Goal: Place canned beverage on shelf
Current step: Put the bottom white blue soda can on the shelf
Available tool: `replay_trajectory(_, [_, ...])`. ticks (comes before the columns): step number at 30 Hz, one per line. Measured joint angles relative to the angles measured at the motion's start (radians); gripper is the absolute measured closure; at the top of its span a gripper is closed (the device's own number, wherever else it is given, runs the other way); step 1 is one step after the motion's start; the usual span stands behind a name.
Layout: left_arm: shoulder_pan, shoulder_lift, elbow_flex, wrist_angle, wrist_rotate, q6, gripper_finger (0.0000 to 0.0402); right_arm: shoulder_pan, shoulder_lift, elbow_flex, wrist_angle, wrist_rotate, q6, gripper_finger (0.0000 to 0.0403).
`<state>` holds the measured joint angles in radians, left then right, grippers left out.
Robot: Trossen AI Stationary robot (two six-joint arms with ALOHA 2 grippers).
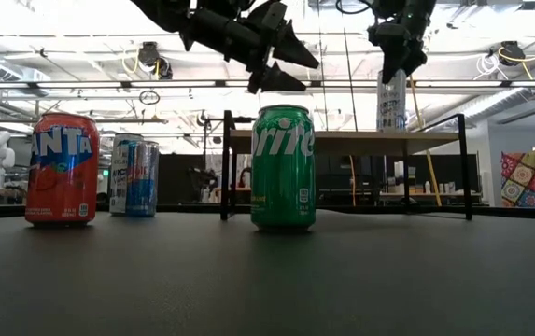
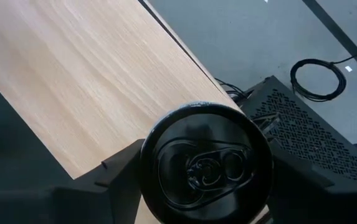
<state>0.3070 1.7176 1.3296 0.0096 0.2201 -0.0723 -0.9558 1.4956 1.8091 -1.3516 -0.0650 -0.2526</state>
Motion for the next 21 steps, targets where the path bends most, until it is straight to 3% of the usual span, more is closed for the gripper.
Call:
replay_trajectory(10, [0.0,0.0,0.0,0.0,0.006,0.0,0.0045,0.002,0.0,0.045,-0.008,0.004,-0.026,0.011])
replay_trajectory(21, [0.0,0.0,0.0,0.0,0.005,0.0,0.0045,0.002,0.001,0.045,0.028,-0.019,-0.032,0.0106])
